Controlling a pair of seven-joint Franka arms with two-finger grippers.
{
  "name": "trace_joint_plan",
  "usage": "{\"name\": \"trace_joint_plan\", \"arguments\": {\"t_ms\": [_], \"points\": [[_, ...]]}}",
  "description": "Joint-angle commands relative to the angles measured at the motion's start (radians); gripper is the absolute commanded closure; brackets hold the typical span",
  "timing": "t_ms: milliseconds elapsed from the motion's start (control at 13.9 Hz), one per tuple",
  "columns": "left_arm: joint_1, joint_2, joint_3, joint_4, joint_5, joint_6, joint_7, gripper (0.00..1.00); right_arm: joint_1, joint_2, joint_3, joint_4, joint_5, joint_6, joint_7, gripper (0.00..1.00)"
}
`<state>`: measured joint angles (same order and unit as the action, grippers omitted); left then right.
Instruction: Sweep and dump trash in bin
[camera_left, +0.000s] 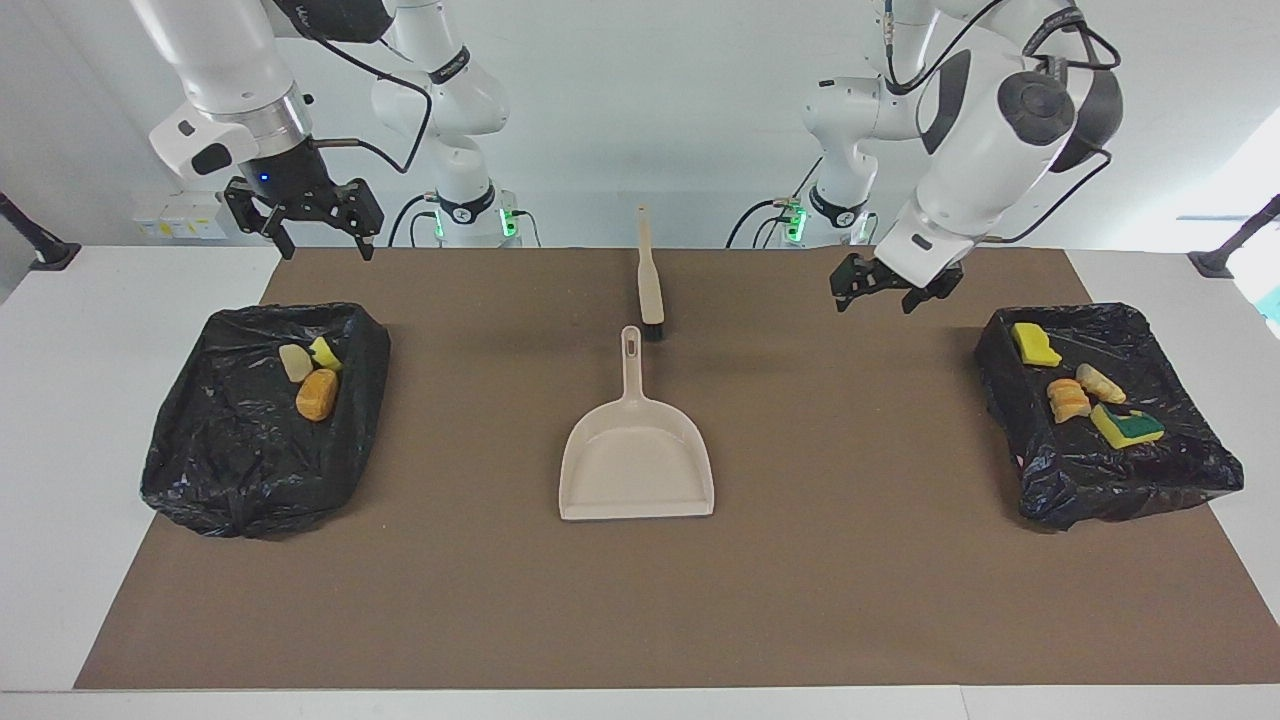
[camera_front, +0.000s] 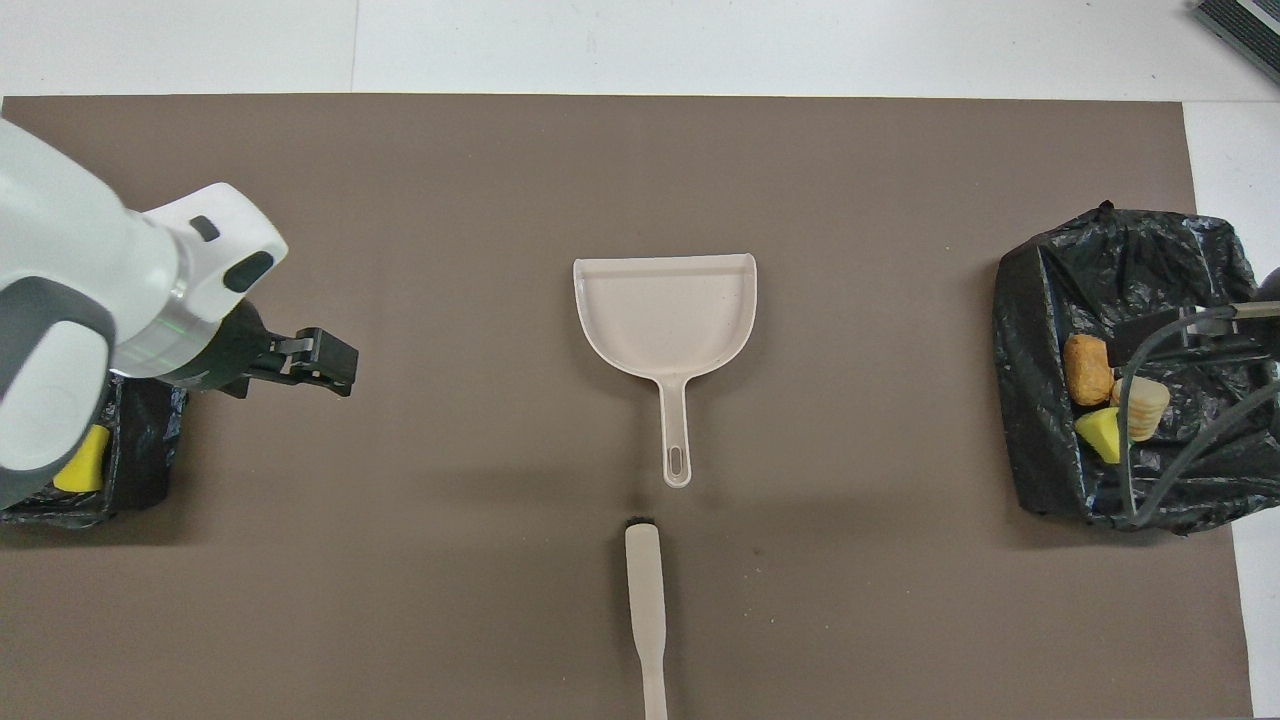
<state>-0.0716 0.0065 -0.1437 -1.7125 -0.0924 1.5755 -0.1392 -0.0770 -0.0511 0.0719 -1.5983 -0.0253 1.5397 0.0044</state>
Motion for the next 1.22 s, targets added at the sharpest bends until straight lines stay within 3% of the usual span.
{"name": "trace_joint_plan", "arguments": {"t_ms": [0,359,717,1147], "points": [[0.050,-0.051,-0.008,-0.022,0.041,-0.038,0.056,0.00,-0.014,0.010,0.008,0.014,0.016,0.003,0.017,0.00],[0.125,-0.079,0.009,0.022,0.079,-0.048,0.102,0.00,-0.014,0.010,0.008,0.014,0.016,0.003,0.017,0.00],[0.138,-0.183,0.035,0.024,0.077,-0.110,0.154,0.00,-0.014,0.010,0.008,0.014,0.016,0.005,0.017,0.00],[0.134,-0.183,0.033,0.024,0.077,-0.117,0.144,0.00,-0.013,0.010,0.008,0.014,0.016,0.003,0.017,0.00]]}}
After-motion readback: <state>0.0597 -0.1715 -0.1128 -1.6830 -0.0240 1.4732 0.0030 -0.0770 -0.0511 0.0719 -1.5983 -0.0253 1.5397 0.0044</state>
